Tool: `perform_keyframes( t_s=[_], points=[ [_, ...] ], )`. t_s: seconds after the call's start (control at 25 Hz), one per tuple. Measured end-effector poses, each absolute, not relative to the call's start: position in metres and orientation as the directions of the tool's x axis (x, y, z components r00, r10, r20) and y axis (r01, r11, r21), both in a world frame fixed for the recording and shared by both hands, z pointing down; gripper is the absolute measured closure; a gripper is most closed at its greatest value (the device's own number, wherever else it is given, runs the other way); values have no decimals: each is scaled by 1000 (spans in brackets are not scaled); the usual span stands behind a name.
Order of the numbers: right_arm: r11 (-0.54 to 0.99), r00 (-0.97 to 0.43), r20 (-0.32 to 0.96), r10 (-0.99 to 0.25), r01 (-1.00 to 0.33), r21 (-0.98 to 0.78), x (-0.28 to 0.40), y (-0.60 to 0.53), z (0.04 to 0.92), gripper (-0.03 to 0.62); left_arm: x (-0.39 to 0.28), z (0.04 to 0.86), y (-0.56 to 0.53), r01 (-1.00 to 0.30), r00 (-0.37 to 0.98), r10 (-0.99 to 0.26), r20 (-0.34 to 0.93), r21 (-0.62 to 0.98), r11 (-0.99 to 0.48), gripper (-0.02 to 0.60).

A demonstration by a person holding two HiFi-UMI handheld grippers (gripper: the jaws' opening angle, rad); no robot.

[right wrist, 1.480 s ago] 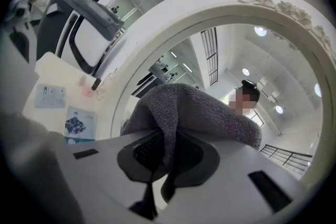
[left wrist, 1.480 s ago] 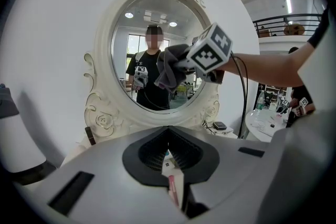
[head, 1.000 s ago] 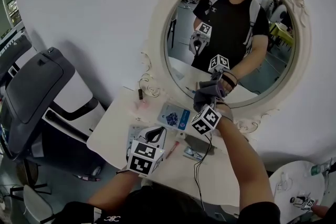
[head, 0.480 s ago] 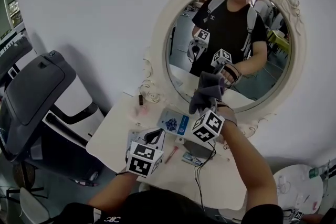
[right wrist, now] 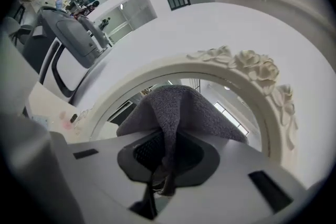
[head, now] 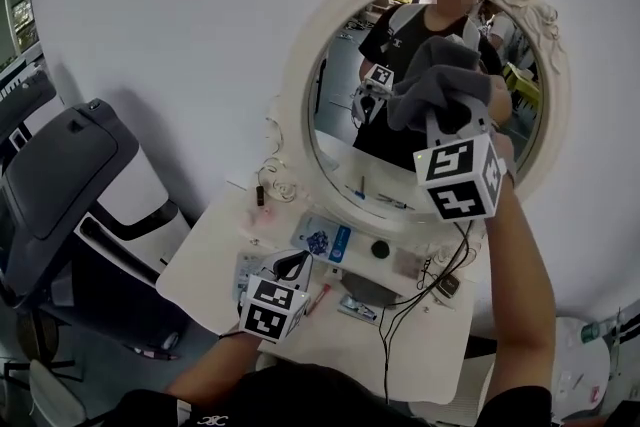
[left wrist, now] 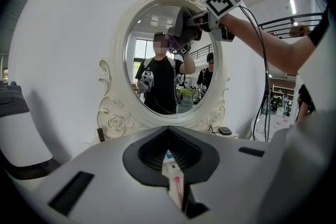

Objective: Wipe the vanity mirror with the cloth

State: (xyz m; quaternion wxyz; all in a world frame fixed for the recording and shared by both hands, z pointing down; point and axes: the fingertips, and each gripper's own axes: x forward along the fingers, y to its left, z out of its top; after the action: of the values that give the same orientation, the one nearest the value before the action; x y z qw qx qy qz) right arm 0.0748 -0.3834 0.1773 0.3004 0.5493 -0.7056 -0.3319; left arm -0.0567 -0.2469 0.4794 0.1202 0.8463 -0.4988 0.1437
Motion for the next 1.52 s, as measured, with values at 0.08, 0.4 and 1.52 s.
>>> perform_keyframes(
  t_s=[0.08, 0.4, 1.52],
  points=[
    [143, -211, 12, -977, -616, 775, 81, -384, 142, 553, -58, 478, -246, -879, 459, -812, 361, 54, -473, 575],
    [114, -191, -26, -981, -682, 722, 86, -406, 67, 553, -67, 470, -245, -891, 437, -829, 348, 40, -453, 575],
    [127, -274, -45, -961, -575, 808, 4, -441, 88, 553, -105, 490, -254, -921, 382, -845, 375, 75, -383, 575]
  ],
)
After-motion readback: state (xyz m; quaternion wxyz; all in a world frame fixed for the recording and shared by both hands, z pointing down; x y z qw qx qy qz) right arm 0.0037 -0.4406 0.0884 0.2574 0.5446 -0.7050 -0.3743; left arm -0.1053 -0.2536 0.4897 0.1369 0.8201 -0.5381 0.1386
